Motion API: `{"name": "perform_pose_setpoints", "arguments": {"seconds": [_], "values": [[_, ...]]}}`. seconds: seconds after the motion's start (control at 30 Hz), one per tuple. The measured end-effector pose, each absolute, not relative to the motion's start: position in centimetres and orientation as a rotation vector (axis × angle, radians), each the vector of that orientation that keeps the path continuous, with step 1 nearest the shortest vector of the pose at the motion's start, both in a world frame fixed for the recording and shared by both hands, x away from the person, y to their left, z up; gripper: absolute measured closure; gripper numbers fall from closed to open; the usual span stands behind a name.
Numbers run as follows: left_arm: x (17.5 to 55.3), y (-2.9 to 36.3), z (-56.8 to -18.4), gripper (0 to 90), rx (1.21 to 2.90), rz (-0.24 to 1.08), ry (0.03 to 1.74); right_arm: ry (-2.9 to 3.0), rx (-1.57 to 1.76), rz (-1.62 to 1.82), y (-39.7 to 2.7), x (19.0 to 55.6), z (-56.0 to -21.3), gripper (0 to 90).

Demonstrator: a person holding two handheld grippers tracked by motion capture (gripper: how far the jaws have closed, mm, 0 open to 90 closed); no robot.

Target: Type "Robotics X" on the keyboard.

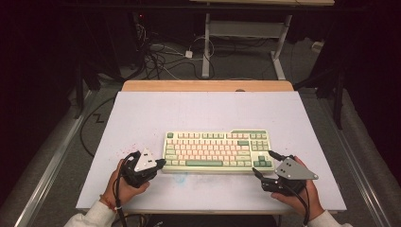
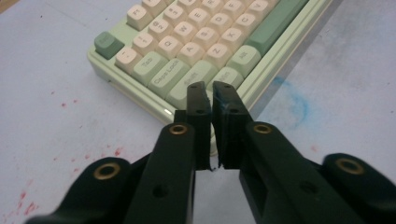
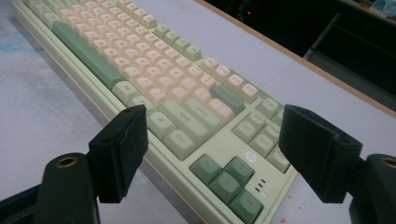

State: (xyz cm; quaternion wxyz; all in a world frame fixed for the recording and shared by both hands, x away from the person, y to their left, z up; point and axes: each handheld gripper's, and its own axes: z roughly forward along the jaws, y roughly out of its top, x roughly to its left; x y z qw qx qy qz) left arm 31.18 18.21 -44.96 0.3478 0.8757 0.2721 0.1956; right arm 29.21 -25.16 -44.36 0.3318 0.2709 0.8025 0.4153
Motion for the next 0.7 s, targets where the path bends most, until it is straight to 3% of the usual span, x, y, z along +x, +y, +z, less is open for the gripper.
{"name": "perform_pose_setpoints", "arguments": {"seconds": [0.7], "values": [[36.9,11.0,-43.0,87.8,2.273,0.430,0.654,2.123,0.714,1.072,-24.9,29.6,-44.9,24.8]]}}
